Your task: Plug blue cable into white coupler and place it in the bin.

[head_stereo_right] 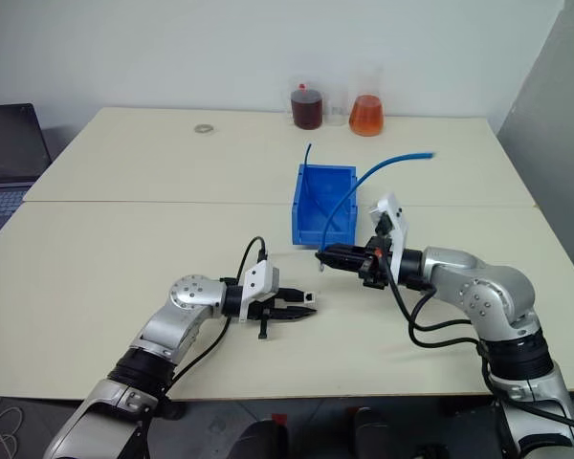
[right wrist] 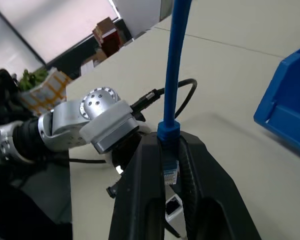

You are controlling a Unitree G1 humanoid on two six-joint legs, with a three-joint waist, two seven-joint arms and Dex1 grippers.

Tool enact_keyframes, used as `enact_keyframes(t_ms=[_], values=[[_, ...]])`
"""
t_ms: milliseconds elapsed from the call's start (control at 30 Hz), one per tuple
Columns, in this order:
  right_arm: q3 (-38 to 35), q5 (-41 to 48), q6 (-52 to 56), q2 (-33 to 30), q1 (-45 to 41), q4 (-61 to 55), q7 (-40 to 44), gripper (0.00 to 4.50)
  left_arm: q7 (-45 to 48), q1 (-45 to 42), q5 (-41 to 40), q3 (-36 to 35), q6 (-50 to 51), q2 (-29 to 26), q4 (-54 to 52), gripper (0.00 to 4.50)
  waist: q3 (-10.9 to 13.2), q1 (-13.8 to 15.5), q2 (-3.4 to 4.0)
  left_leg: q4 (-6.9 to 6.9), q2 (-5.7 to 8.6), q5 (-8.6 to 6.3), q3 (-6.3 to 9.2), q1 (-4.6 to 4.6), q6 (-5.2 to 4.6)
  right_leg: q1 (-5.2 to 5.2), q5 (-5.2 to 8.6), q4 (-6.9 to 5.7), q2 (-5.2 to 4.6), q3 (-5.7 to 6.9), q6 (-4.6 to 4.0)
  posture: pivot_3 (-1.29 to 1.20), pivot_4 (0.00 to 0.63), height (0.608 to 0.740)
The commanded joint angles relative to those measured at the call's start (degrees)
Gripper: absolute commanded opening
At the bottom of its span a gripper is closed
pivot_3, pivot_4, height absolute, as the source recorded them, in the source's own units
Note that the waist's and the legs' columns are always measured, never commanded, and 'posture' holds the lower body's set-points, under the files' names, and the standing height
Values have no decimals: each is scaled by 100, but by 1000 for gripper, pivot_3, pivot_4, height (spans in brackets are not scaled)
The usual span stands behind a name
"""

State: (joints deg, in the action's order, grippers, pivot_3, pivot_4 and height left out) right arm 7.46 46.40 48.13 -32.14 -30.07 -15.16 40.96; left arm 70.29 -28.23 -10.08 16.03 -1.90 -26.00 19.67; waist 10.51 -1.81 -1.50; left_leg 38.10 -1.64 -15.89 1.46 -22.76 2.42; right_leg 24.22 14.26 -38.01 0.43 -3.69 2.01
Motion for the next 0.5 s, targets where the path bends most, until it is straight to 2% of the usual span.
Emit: enact_keyframes(t_ms=[33, 133, 300, 500], values=[[362, -755, -876, -27, 230, -233, 454, 132, 74, -124, 48, -23, -206, 68, 121, 773, 0, 1, 0, 0, 1, 0, -3, 0, 0, 1, 0, -1, 0, -3, 0, 0, 150, 740], [600, -1279, -1516, 143, 346, 6, 636, 132, 61, -141, 113, -17, -248, 81, 209, 773, 0, 1, 0, 2, 0, 0, -1, 1, 0, 0, 0, -2, 0, -1, 0, 0, 150, 740], [668, -1674, -2164, 549, 343, 442, 826, 132, 54, -127, 120, -57, -148, 96, 193, 773, 0, -5, 0, 4, 0, 0, 0, 6, 0, -1, 0, -9, 2, -1, 0, 0, 150, 740], [856, -2174, -2781, 754, 381, 939, 1176, 132, 49, -87, 100, -63, -2, 76, 55, 773, 0, -1, 0, 7, -1, 0, 0, 7, 1, -4, -1, -10, 2, 0, -2, 0, 150, 740]])
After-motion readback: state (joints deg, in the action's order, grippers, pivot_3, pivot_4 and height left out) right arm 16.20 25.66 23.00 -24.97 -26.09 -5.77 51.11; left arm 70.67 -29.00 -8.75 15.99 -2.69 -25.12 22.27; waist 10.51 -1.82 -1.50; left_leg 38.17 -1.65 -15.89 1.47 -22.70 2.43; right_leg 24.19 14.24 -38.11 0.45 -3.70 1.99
